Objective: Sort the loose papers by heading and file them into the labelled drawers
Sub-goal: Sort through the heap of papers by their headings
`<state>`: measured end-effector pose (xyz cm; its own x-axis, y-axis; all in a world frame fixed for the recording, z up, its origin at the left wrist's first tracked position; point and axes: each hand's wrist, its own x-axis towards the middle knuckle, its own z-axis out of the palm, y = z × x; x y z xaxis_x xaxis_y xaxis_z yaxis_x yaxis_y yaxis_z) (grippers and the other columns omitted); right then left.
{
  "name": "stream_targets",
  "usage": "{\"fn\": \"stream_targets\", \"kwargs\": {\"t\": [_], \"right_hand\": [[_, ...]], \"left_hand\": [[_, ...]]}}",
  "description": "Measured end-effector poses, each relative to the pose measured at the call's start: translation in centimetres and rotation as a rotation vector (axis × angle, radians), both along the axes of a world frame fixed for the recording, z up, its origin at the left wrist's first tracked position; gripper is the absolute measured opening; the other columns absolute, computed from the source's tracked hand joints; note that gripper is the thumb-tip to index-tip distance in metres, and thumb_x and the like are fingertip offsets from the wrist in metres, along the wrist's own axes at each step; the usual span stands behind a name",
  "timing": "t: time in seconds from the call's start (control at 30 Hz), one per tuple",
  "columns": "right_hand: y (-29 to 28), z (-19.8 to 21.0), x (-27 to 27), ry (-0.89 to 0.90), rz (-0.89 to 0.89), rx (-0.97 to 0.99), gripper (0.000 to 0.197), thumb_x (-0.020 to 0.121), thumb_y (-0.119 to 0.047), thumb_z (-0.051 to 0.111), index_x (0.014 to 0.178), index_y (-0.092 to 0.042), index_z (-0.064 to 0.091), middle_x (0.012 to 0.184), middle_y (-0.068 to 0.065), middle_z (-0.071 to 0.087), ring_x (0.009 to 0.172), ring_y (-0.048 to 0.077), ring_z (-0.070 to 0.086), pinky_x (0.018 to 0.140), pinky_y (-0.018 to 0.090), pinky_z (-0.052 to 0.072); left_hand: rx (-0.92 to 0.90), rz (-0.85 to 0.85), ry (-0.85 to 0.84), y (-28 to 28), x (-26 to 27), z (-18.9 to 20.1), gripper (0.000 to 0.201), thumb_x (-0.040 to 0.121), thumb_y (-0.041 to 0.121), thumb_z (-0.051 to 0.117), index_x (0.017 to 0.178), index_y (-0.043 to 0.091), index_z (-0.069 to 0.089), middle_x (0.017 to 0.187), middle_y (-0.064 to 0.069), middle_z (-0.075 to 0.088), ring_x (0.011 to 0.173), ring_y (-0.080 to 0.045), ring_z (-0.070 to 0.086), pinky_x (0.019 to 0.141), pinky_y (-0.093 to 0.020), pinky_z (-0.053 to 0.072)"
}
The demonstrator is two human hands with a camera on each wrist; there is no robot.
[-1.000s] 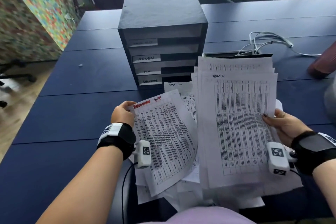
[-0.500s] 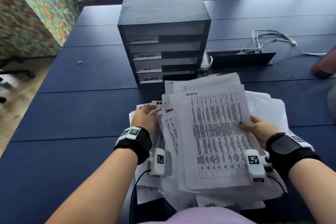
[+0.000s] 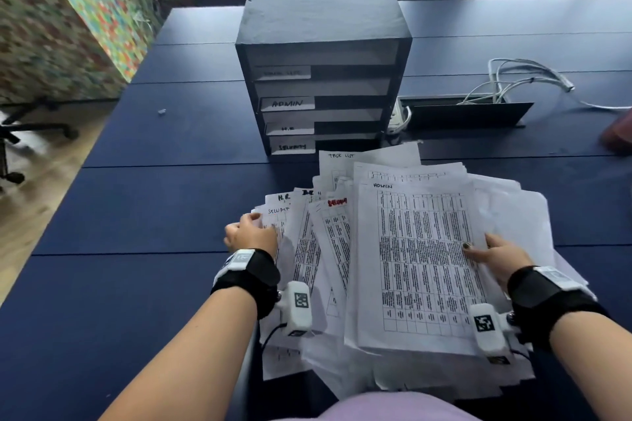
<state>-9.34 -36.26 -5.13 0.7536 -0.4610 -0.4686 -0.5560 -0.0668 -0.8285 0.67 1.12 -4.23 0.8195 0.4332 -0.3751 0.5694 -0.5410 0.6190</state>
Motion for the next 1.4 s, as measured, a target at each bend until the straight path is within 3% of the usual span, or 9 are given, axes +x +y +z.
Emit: {"fn": "stream_targets", "kwargs": {"t": [0.17,0.23,0.33,0.43,0.53,0.63,0.83,1.2,1.4], "right_hand": [[-0.2,-0.4,0.0,-0.010,0.013,-0.022,0.027,0.083,0.010,0.056,0.109,0.001,0.054,0.098,0.016,0.059,0.081,0.023,0.054,0.061,0.018,0.046],[-0.3,-0.6,0.0,-0.019,0.027,-0.028,0.025,0.084,0.011,0.056,0.106,0.000,0.055,0.100,0.016,0.058,0.082,0.024,0.053,0.065,0.022,0.043],[-0.5,-0.8,-0.1,-0.014,0.044,-0.036,0.018,0.084,0.009,0.057,0.095,-0.005,0.057,0.088,0.011,0.062,0.071,0.017,0.054,0.064,0.021,0.046],[-0.8,-1.4,-0.2,-0.015,0.048,-0.042,0.021,0.084,0.007,0.058,0.081,-0.014,0.058,0.086,0.009,0.061,0.071,0.016,0.055,0.068,0.025,0.048],[-0.8,-1.6,-0.3,-0.035,0.031,-0.040,0.023,0.084,0.006,0.057,0.078,-0.016,0.057,0.082,0.005,0.061,0.059,0.004,0.061,0.062,0.014,0.050],[-0.9,-1.9,-0.3,-0.065,0.010,-0.032,0.024,0.085,0.007,0.056,0.079,-0.016,0.057,0.079,0.001,0.060,0.052,-0.003,0.060,0.054,0.007,0.048],[-1.5,-2.8,-0.2,-0.057,0.025,-0.073,0.020,0.084,0.002,0.059,0.080,-0.018,0.059,0.076,-0.005,0.066,0.052,-0.007,0.060,0.056,0.007,0.048],[-2.0,-3.5,-0.4,-0.052,0.023,-0.070,0.017,0.084,-0.001,0.062,0.080,-0.018,0.062,0.064,-0.011,0.070,0.065,0.011,0.062,0.059,0.011,0.049],[-1.5,-3.2,-0.3,-0.093,0.015,-0.031,0.021,0.084,0.003,0.059,0.082,-0.018,0.060,0.076,-0.005,0.065,0.053,-0.004,0.061,0.057,0.009,0.049]], "left_hand": [[-0.201,0.060,-0.064,1.3,-0.1,0.1,0.041,0.083,0.030,0.065,0.119,0.016,0.051,0.113,0.000,0.057,0.105,-0.025,0.056,0.086,-0.030,0.043],[-0.270,0.036,-0.122,1.5,-0.1,0.6,0.022,0.092,0.039,0.053,0.099,0.019,0.058,0.096,0.001,0.058,0.091,-0.023,0.056,0.077,-0.028,0.040],[-0.369,-0.024,-0.134,0.8,-0.8,1.2,0.049,0.098,0.049,0.031,0.078,0.016,0.061,0.070,-0.001,0.058,0.070,-0.022,0.053,0.067,-0.029,0.040],[-0.344,-0.129,-0.028,-0.1,-1.6,1.0,0.046,0.097,0.038,0.041,0.062,0.013,0.054,0.059,-0.002,0.052,0.056,-0.021,0.045,0.056,-0.025,0.037],[-0.192,-0.356,-0.003,-0.7,-2.0,0.3,0.023,0.087,0.015,0.050,0.069,0.005,0.059,0.077,-0.009,0.051,0.072,-0.022,0.045,0.068,-0.030,0.039],[-0.028,-0.401,-0.026,-2.2,-3.1,0.6,0.022,0.090,0.030,0.054,0.095,0.015,0.069,0.111,-0.008,0.053,0.109,-0.027,0.046,0.096,-0.032,0.039],[-0.034,-0.152,0.011,-1.7,-3.4,1.1,0.096,0.060,0.064,0.075,0.139,0.027,0.034,0.146,-0.006,0.026,0.136,-0.026,0.024,0.110,-0.044,0.027],[0.063,-0.286,0.160,-0.7,-2.3,1.6,0.069,0.057,0.075,0.068,0.112,0.036,0.059,0.126,0.002,0.033,0.126,-0.024,0.027,0.108,-0.042,0.028],[-0.023,-0.313,0.197,-0.8,-1.0,1.9,0.061,0.059,0.064,0.075,0.104,0.026,0.060,0.119,-0.001,0.052,0.114,-0.024,0.048,0.097,-0.037,0.044]]}}
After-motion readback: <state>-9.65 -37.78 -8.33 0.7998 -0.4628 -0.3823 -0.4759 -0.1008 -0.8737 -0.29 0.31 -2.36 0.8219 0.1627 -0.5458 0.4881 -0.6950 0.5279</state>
